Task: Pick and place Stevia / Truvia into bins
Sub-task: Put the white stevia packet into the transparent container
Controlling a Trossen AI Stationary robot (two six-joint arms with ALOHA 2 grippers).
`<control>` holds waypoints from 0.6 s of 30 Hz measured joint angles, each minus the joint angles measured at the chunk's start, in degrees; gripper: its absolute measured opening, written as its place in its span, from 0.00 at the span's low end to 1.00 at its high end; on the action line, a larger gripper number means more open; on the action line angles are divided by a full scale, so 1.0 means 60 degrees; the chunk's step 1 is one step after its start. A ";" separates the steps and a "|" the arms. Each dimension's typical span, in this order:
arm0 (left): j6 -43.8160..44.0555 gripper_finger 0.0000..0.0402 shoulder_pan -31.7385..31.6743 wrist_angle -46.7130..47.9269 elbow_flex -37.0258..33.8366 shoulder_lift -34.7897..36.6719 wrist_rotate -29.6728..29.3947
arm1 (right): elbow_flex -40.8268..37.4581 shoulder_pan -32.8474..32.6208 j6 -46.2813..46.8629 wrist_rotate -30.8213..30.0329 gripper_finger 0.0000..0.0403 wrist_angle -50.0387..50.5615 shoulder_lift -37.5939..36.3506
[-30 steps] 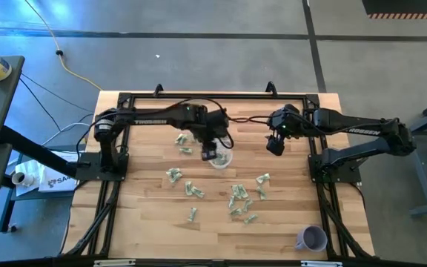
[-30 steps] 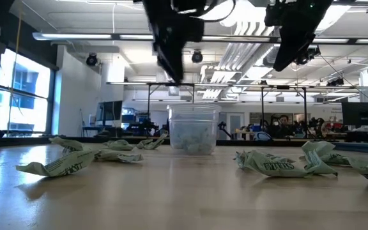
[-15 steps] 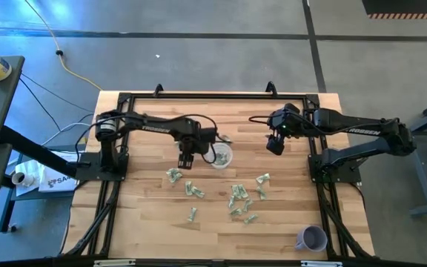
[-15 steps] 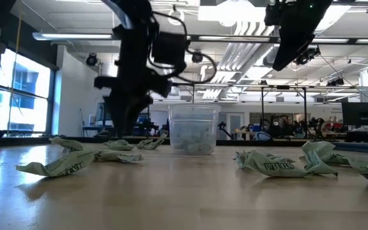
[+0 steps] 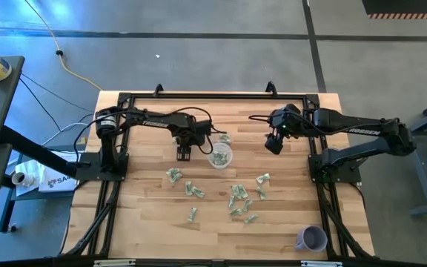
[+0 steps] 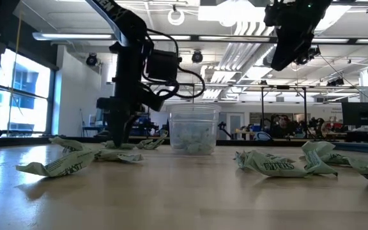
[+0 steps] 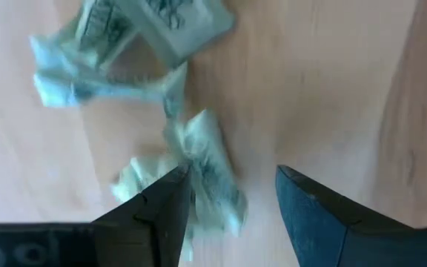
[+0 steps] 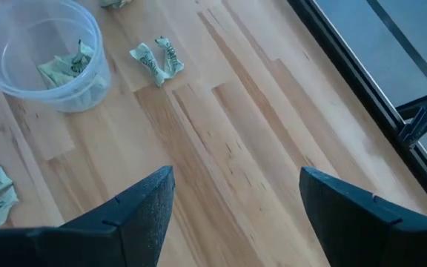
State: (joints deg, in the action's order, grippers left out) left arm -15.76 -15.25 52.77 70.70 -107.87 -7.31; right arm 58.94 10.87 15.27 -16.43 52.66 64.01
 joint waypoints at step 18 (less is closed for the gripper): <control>-0.0140 0.57 -0.0915 -0.0466 0.0447 -0.0020 0.1601 | 0.0000 0.0000 0.0061 -0.0318 0.70 0.0028 0.0000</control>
State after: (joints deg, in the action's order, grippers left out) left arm -16.60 -20.74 49.97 73.38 -107.99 2.30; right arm 58.94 10.87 15.63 -18.33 52.83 64.01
